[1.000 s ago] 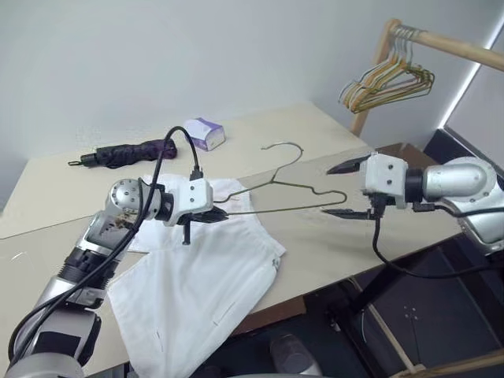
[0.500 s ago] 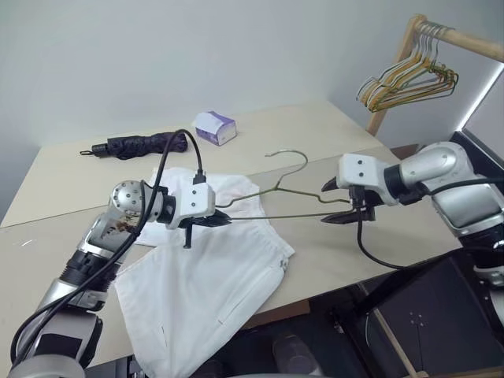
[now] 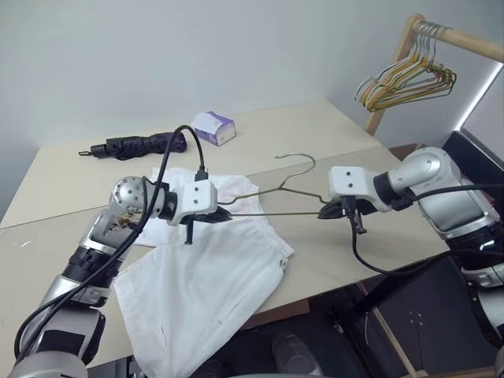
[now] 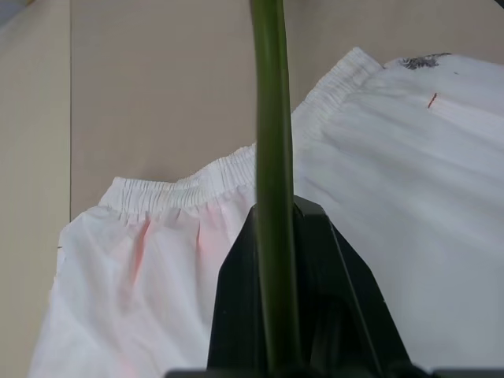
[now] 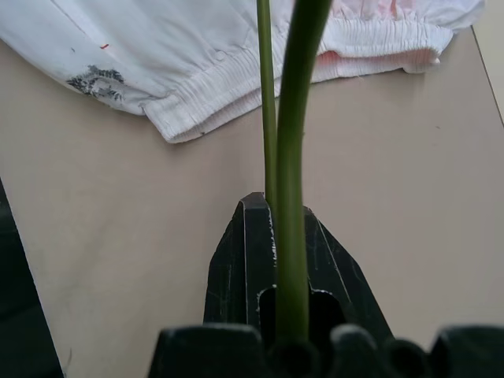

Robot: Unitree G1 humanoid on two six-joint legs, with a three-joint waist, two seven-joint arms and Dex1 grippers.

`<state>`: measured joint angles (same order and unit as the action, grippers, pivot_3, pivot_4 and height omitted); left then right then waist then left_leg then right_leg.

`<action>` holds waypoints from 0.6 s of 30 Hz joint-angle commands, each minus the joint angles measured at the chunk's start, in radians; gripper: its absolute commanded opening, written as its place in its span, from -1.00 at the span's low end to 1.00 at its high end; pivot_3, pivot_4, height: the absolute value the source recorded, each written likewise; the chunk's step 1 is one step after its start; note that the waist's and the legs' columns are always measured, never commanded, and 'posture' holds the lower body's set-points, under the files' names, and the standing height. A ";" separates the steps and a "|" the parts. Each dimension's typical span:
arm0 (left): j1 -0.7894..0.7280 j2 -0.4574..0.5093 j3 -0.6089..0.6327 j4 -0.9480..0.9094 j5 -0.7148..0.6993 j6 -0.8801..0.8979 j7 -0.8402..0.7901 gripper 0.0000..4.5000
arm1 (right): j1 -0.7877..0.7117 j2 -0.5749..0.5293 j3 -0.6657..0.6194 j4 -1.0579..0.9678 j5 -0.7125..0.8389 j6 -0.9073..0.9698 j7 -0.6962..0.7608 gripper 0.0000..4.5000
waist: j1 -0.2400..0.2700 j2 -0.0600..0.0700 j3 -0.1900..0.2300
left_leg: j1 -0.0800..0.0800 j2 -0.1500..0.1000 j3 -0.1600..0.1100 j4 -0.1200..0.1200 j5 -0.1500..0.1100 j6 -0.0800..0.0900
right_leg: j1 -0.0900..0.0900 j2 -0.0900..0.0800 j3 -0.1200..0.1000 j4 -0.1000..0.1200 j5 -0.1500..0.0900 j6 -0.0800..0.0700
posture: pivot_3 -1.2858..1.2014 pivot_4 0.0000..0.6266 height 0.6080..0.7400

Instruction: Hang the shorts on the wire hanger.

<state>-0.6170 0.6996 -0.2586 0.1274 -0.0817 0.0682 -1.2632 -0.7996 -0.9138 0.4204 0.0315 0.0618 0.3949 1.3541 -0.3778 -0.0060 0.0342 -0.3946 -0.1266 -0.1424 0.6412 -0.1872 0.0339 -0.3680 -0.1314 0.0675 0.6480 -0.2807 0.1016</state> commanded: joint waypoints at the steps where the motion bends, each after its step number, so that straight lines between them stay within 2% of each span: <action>1: -0.049 0.007 0.022 0.036 -0.029 -0.042 -0.053 -0.88 | 0.010 -0.013 -0.071 -0.027 0.028 0.033 0.013 -1.00 | 0.000 0.000 0.000 | 0.000 0.000 0.000 0.000 0.000 0.000 | 0.000 0.000 0.000 0.000 0.000 0.000 | -0.24 -1.00 1.00; 5: -0.083 -0.002 0.072 0.118 -0.094 -0.048 -0.093 -0.40 | 0.083 -0.048 -0.131 -0.083 0.087 0.101 0.024 -1.00 | 0.003 0.000 0.000 | 0.000 0.000 0.000 0.000 0.000 0.000 | 0.000 0.000 0.000 0.000 0.000 0.000 | -0.24 -1.00 1.00; 10: -0.205 -0.001 0.180 0.312 -0.114 -0.073 -0.008 0.29 | 0.278 -0.115 -0.265 -0.204 0.194 0.267 -0.016 -1.00 | 0.006 0.000 0.000 | -0.004 0.000 -0.003 0.003 0.000 0.000 | -0.002 0.000 -0.003 0.000 0.000 0.001 | -0.25 -1.00 1.00; 14: -0.219 0.017 0.256 0.301 -0.202 0.019 -0.048 0.87 | 0.421 -0.116 -0.376 -0.264 0.278 0.451 -0.099 -1.00 | -0.004 0.001 -0.001 | -0.005 0.000 -0.003 0.003 0.000 0.000 | -0.002 0.000 -0.003 0.000 0.000 0.001 | -0.26 -1.00 1.00; 15: -0.189 0.013 0.275 0.258 -0.235 0.052 -0.048 0.98 | 0.446 -0.105 -0.400 -0.269 0.308 0.513 -0.120 -1.00 | -0.009 0.003 -0.002 | -0.004 0.000 -0.003 0.003 0.000 0.000 | -0.002 0.000 -0.003 0.000 0.000 0.001 | -0.26 -1.00 1.00; 18: -0.090 0.033 0.302 0.099 -0.344 0.225 -0.078 0.98 | 0.478 -0.073 -0.439 -0.254 0.392 0.713 -0.173 -1.00 | -0.020 0.004 -0.003 | -0.003 0.000 -0.003 0.003 0.000 0.000 | -0.001 0.000 -0.002 0.001 0.000 0.001 | -0.26 -1.00 1.00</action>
<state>-0.7226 0.7113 0.0214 0.3094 -0.3591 0.2057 -1.3147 -0.3081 -0.9928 0.0252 -0.2056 0.4008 1.0097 1.2046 -0.3980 -0.0019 0.0315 -0.3978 -0.1266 -0.1452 0.6443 -0.1871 0.0340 -0.3691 -0.1311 0.0653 0.6497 -0.2801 0.1027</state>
